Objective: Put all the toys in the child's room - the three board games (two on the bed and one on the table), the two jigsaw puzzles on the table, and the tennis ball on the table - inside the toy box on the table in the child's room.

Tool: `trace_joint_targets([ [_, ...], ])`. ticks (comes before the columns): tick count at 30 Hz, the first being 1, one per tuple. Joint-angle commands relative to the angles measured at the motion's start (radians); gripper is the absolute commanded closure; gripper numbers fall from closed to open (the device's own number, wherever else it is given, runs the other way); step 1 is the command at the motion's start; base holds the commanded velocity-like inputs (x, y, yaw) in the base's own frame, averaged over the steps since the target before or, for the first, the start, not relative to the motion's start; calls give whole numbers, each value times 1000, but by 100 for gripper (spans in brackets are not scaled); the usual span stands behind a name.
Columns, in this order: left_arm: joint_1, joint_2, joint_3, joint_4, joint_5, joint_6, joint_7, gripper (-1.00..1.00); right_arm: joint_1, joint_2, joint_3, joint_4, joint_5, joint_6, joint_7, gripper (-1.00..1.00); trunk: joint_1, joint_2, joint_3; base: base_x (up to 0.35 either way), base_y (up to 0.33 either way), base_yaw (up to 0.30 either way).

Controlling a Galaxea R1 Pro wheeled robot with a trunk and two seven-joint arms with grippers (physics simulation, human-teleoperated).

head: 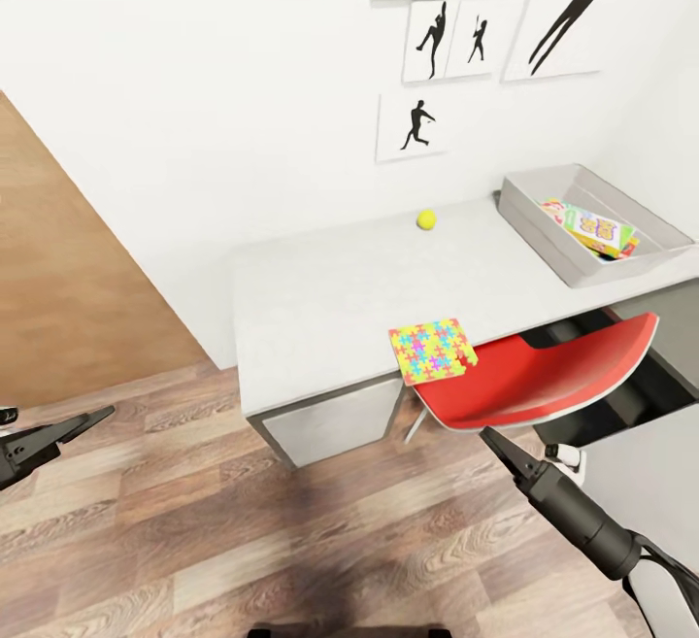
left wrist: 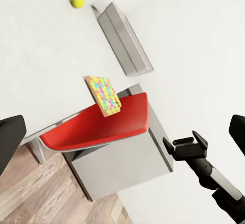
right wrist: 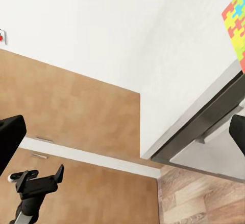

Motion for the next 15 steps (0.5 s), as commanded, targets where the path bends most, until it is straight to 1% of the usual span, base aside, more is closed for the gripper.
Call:
trace_joint_targets([
  [1, -1, 0, 0, 0, -1, 10, -4, -100, 0, -1, -1, 0, -5, 7, 0, -100, 1, -2, 0, 0, 0, 0],
  [7, -1, 0, 1, 0, -1, 10, -4, -100, 0, 1, -2, 0, -5, 7, 0, -100, 1, -2, 10, 0, 0, 0],
  [11, -1, 0, 0, 0, 0, 9, -4, -100, 0, -4, -2, 1, -5, 7, 0, -100, 1, -2, 17, 0, 0, 0],
  [15, -1, -1, 0, 0, -1, 9, -4, -100, 0, -1, -2, 1, -5, 7, 1, -100, 1, -2, 23, 0, 0, 0],
])
